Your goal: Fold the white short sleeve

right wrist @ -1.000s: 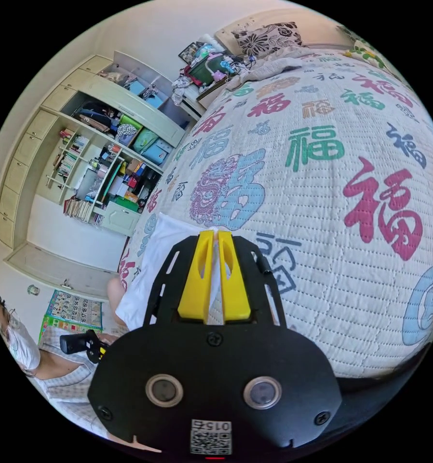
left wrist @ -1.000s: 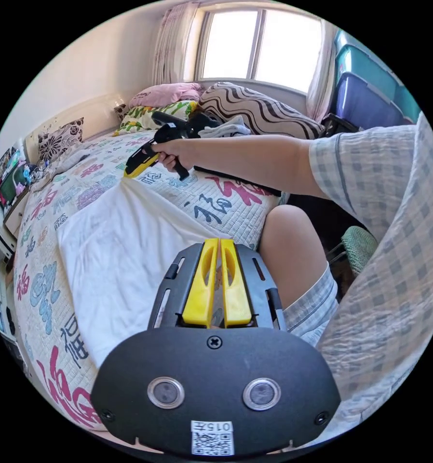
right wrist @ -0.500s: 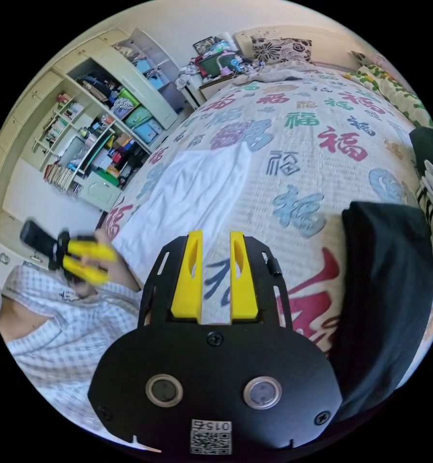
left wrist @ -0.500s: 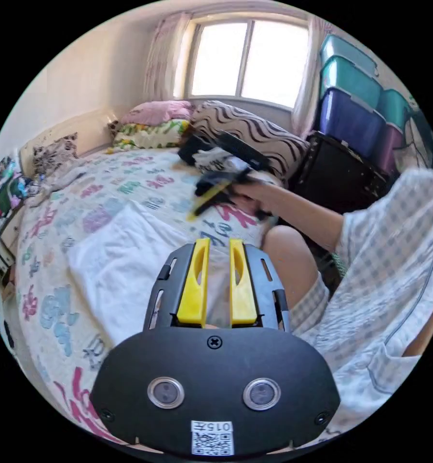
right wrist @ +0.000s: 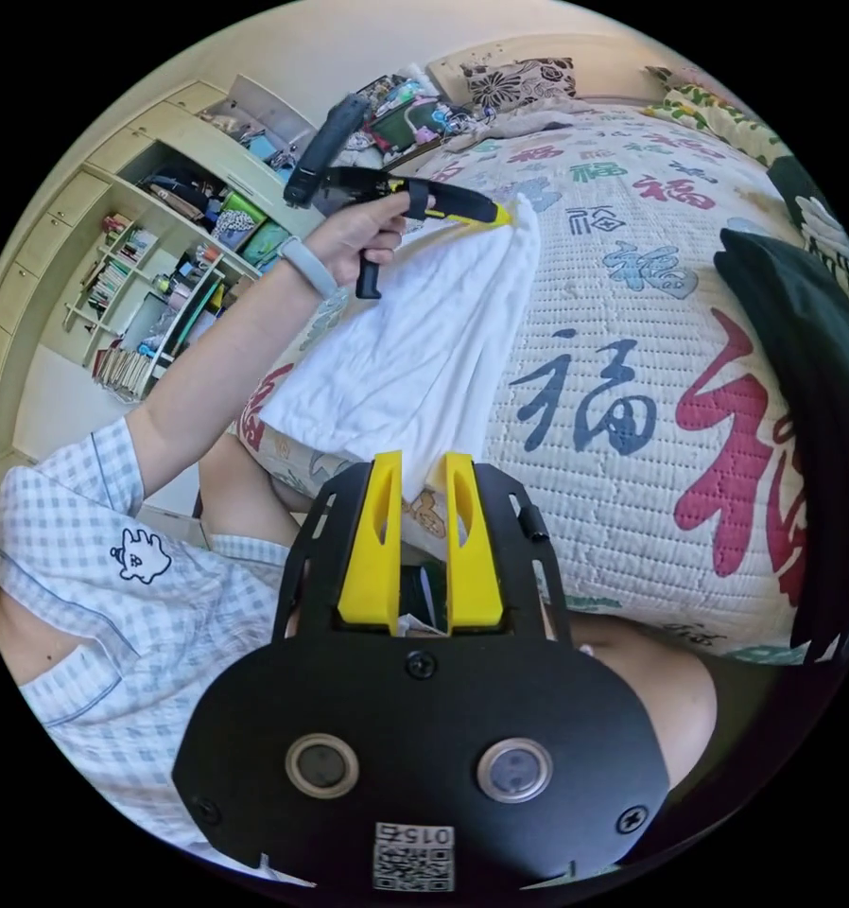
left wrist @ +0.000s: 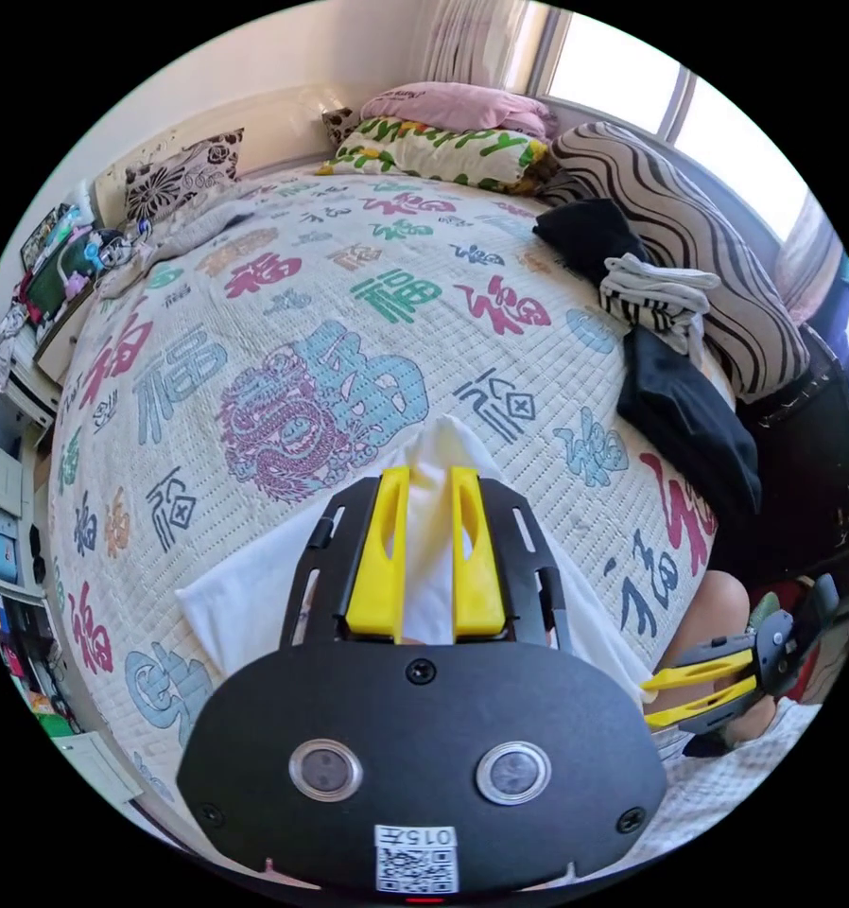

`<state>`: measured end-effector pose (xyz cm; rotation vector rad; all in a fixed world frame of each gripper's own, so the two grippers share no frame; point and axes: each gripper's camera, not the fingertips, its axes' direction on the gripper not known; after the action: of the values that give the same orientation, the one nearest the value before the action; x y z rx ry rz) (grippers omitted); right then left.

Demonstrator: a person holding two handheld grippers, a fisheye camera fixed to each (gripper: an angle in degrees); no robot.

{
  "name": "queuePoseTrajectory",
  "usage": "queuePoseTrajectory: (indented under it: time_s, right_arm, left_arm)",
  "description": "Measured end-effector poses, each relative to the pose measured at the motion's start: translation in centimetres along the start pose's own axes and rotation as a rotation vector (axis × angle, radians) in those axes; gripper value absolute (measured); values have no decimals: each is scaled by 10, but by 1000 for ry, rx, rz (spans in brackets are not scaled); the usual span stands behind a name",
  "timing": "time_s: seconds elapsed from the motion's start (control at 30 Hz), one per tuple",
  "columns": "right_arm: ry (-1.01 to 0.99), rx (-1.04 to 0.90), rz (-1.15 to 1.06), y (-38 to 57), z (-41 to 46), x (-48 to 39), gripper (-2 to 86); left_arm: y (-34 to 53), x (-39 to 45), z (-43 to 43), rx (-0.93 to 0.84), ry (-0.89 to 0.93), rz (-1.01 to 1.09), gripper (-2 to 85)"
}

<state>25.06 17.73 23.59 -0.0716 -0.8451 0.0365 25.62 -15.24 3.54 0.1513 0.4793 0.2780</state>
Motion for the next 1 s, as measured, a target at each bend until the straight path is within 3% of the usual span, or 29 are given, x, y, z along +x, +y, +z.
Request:
queuePoseTrajectory:
  time_s: [0.27,0.47,0.63,0.73,1.0]
  right_arm:
    - [-97,-6,-6,30,17,14,60]
    - [-48,75,32,64,-4,22,62]
    - [-36,6,20,68,23,17,67]
    - [-49,16,10,72,33,16,32]
    - [-22,85,49,97,9,27,-1]
  left_arm:
    - [-12,-12,14,58,6,-10,20]
    - [-21,-20,16,83,6,-9,30]
    - [-30,-26,28,78,20,-17,44]
    - [-34,-30,45,27,0,-8,21]
    - [-38,-46,28,109,54,-22,2]
